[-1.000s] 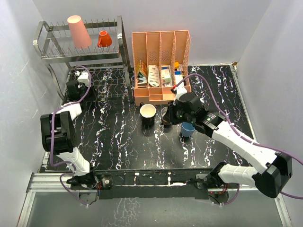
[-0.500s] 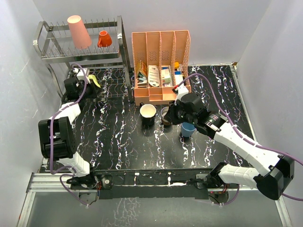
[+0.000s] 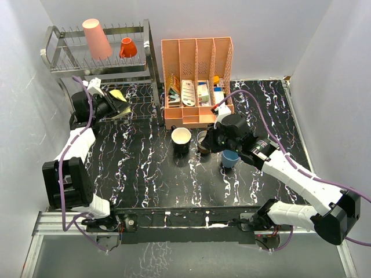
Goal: Unload the cups from the dish rack
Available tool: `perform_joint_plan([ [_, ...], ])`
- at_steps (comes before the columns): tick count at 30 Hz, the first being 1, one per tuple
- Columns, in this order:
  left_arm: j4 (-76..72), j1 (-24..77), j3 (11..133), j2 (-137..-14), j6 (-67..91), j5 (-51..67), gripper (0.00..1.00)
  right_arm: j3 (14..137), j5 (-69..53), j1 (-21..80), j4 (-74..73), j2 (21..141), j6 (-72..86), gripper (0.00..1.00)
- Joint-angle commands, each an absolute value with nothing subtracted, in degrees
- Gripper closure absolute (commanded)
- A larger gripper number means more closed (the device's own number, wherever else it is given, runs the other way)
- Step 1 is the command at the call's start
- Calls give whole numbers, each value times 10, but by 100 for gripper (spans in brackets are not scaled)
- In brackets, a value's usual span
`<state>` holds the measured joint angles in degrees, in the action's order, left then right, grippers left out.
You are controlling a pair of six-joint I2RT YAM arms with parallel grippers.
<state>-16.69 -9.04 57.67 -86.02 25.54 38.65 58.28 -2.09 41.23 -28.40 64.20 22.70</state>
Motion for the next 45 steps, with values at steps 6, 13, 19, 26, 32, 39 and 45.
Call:
perform_joint_plan([
  [6, -292, -94, 587, -800, 503, 493, 100, 617, -42, 419, -228, 637, 264, 92],
  [13, -335, -93, 552, -736, 606, 503, 100, 613, -74, 419, -157, 649, 378, 83],
  [19, -278, -78, 567, -682, 617, 488, 100, 616, -106, 428, -58, 666, 424, 65],
  [26, -169, -40, 622, -656, 611, 464, 100, 617, -13, 479, 73, 703, 231, 37],
  [32, -111, -11, 668, -648, 588, 463, 100, 571, 82, 551, 295, 758, -3, 29],
  [39, -67, -7, 696, -643, 583, 473, 100, 615, 148, 582, 414, 875, -162, 24],
  [45, -55, 2, 689, -632, 595, 463, 100, 660, 179, 583, 466, 945, -190, 24],
])
